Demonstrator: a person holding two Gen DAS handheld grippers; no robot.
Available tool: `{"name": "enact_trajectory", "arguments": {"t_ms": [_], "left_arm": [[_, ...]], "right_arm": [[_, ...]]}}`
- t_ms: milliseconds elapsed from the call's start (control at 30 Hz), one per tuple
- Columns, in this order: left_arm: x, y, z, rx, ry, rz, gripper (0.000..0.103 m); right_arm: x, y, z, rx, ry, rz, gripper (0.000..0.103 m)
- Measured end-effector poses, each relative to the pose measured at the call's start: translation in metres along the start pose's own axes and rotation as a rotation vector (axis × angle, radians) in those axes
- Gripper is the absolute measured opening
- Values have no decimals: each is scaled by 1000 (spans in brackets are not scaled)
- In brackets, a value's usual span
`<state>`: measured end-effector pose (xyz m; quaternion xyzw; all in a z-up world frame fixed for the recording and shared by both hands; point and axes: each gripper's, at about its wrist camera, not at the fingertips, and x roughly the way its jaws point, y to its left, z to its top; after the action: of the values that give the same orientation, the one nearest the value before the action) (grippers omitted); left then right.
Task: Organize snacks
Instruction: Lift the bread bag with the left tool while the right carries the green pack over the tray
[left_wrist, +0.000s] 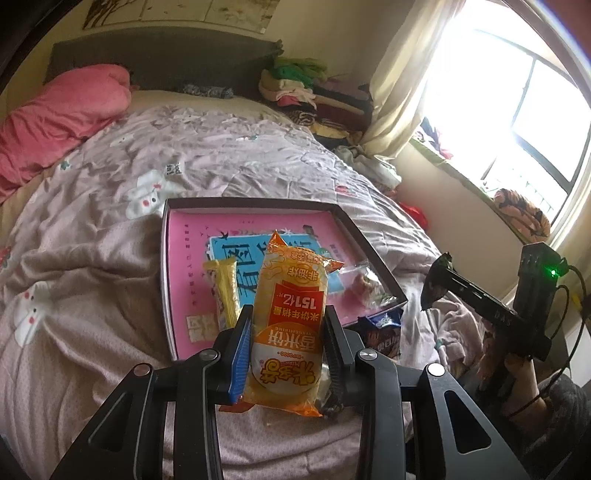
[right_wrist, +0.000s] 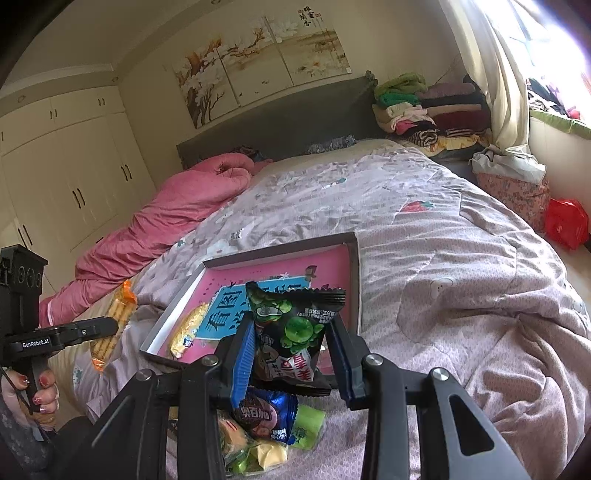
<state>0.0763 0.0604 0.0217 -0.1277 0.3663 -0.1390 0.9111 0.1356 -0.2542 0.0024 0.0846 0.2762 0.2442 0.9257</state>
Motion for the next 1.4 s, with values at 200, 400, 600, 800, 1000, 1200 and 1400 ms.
{"name": "enact_trajectory", "arguments": {"t_ms": [200,400,600,800,1000,1200,1400], "left_arm": [[7,-1,6,-16,-11,9,37],[18,-7,13,-13,-17,13,37],[33,-10,18,-29,-16,15,37],[48,-7,23,-53,-10,30,37],[64,-4,26,-70,3,52,37],[82,-5,25,-71,27,76,37],[94,-5,25,-70,40,92,37]], "right_arm": [[4,5,3,-11,-11,10,38],[11,13,6,-25,-14,21,38],[16,16,7,-46,-15,12,38],[21,15,10,-29,-19,16,38],[32,16,15,-14,-11,23,38],[45,23,15,-23,11,31,38],[58,29,13,-39,51,34,38]]}}
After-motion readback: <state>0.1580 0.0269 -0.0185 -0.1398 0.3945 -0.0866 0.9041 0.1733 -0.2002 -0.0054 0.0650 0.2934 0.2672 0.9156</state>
